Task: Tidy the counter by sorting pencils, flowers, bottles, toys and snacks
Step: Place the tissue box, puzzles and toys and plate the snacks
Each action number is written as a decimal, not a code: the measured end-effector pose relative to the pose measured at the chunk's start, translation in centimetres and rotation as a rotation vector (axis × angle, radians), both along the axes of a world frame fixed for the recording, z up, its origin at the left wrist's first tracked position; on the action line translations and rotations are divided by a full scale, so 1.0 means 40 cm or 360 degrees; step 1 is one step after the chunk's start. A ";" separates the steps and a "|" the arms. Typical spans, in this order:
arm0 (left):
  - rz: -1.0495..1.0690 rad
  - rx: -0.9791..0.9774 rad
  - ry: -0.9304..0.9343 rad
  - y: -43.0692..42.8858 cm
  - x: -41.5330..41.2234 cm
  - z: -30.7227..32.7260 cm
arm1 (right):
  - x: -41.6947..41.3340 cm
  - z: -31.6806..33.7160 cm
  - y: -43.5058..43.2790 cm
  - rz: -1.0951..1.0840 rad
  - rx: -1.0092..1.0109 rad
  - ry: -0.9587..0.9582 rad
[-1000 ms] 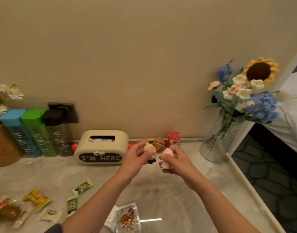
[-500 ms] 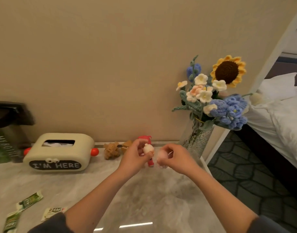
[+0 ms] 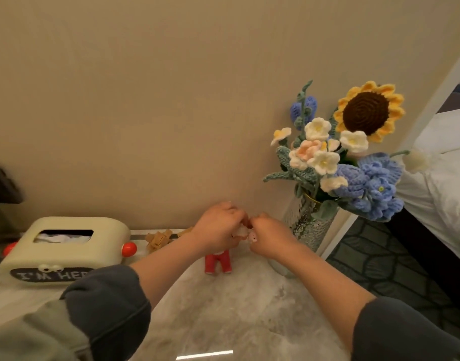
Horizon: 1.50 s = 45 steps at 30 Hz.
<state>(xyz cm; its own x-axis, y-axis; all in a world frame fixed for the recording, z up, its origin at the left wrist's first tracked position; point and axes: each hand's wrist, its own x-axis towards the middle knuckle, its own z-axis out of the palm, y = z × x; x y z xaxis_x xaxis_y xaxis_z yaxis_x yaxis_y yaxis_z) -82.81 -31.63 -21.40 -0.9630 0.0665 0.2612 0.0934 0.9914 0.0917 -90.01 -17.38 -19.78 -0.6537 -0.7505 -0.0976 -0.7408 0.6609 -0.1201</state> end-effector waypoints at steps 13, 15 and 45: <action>0.0195 -0.0262 -0.0190 0.007 -0.065 -0.095 | -0.031 -0.049 -0.056 0.0133 0.0578 0.0437; 0.0216 -0.0237 -0.0198 0.003 -0.067 -0.099 | -0.032 -0.058 -0.057 0.0124 0.0592 0.0457; 0.0290 -0.0331 -0.0141 0.010 -0.038 -0.079 | -0.005 -0.037 -0.005 0.0038 -0.0051 -0.0004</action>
<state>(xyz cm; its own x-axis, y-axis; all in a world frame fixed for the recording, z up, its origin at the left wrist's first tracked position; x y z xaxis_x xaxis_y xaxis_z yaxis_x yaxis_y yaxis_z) -84.32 -31.21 -24.56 -0.9825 -0.0662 0.1741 -0.0871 0.9895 -0.1155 -90.23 -17.56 -21.25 -0.6354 -0.7685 -0.0746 -0.7560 0.6389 -0.1427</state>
